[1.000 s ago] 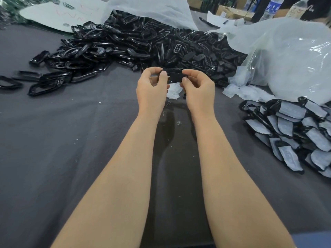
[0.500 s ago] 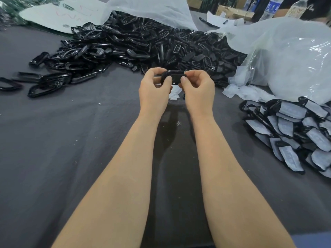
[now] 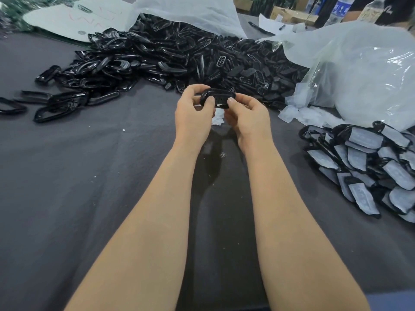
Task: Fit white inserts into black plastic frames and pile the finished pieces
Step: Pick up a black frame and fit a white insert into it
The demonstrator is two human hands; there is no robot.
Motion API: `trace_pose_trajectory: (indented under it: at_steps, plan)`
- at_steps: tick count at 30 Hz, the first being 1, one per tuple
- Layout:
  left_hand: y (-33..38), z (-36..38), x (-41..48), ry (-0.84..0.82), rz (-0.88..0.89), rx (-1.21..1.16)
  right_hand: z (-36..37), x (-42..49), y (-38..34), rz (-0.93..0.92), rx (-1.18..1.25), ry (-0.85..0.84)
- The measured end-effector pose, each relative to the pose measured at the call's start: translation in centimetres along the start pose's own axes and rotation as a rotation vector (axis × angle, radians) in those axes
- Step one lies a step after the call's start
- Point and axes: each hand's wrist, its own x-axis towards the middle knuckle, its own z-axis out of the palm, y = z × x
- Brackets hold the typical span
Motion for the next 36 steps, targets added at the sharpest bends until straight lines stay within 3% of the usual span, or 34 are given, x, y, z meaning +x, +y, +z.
trace_pose_trajectory:
  at_steps: [13, 18, 22, 26, 29, 31, 34, 36]
  plan:
    - [0.2, 0.0, -0.2, 0.017, 0.030, 0.091, 0.2, -0.6, -0.2, -0.134, -0.214, 0.063]
    - [0.2, 0.0, -0.3, 0.053, 0.150, 0.279, 0.6, -1.0, -0.3, -0.265, -0.398, 0.126]
    - [0.3, -0.1, -0.4, 0.046, 0.190, 0.334, 0.5, -1.1, -0.6, -0.272, -0.347, 0.124]
    - [0.6, -0.7, 0.0, 0.122, 0.081, 0.134, 0.5, -1.2, -0.6, -0.231, -0.214, 0.086]
    - [0.5, -1.5, 0.6, 0.317, -0.050, -0.129, 0.3, -1.3, -0.6, -0.372, -0.518, 0.145]
    - [0.6, -1.8, 0.9, 0.419, -0.103, -0.260, 0.4, -1.4, -0.4, -0.438, -0.767, 0.065]
    - [0.7, -1.7, 0.9, 0.467, -0.121, -0.314, 1.0, -1.5, 0.5, -0.346, -1.199, -0.157]
    - [0.7, -1.6, 0.8, 0.455, -0.123, -0.323, 1.3, -1.5, 0.8, -0.301, -1.335, -0.203]
